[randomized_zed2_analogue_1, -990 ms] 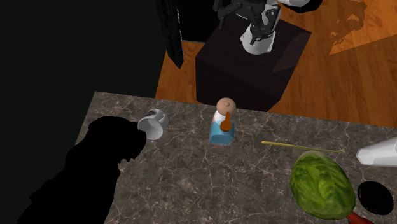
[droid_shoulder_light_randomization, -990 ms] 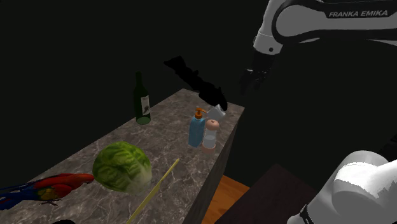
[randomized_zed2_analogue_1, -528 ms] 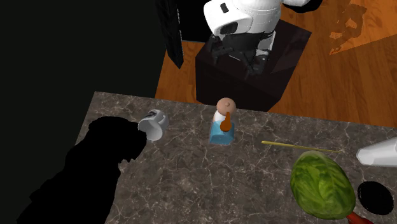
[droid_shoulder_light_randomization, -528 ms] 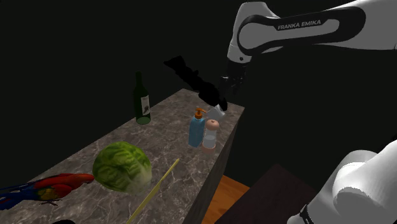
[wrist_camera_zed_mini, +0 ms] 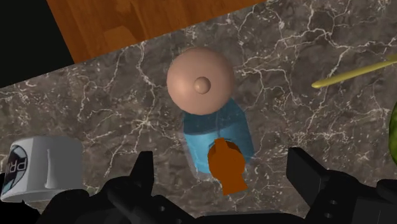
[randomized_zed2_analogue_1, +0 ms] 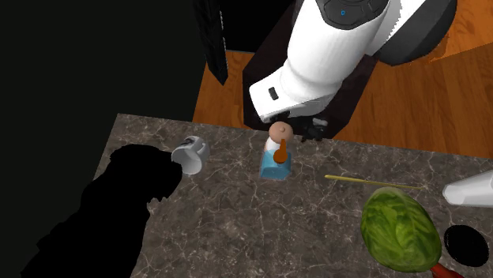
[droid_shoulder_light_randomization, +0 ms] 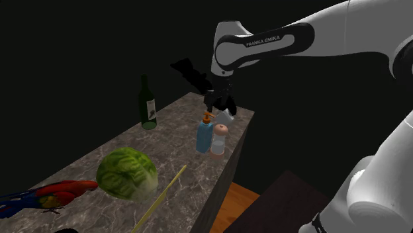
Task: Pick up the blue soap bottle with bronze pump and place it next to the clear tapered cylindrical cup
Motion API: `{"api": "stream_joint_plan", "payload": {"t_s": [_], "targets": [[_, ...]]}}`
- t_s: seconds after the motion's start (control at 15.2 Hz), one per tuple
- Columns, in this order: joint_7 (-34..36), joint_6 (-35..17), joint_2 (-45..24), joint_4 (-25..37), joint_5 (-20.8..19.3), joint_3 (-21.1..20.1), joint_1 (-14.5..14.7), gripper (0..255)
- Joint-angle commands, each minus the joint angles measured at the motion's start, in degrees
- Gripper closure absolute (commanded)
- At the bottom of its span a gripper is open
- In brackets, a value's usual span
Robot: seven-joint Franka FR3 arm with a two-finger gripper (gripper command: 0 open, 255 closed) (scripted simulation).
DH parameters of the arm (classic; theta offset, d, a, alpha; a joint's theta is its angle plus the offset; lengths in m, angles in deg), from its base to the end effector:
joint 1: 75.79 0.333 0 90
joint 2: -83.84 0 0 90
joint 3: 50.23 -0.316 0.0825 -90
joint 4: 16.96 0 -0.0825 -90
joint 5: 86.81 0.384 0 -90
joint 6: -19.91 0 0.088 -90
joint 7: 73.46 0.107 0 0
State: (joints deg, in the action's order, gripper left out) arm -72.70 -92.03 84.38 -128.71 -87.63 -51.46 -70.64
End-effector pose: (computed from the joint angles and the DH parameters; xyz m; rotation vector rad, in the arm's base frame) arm 0.5534 0.0609 0.4819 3.1247 0.1616 0.0212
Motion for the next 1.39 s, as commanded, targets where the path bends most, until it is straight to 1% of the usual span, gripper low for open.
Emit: {"api": "stream_joint_plan", "payload": {"t_s": [0.0, 0.13, 0.66, 1.12, 1.19, 1.32], "targets": [[-0.2, -0.6, -4.8, 3.5, 0.0, -0.4, 0.4, 0], [-0.1, -0.7, -8.7, 6.6, -0.1, -0.7, 0.8, 0], [-0.1, -6.1, -10.3, 2.7, -0.2, -0.7, 0.8, 0], [-0.1, -6.1, -10.3, 2.7, -0.2, -0.7, 0.8, 0], [-0.1, -6.1, -10.3, 2.7, -0.2, -0.7, 0.8, 255], [-0.1, -6.1, -10.3, 2.7, -0.2, -0.7, 0.8, 255]]}}
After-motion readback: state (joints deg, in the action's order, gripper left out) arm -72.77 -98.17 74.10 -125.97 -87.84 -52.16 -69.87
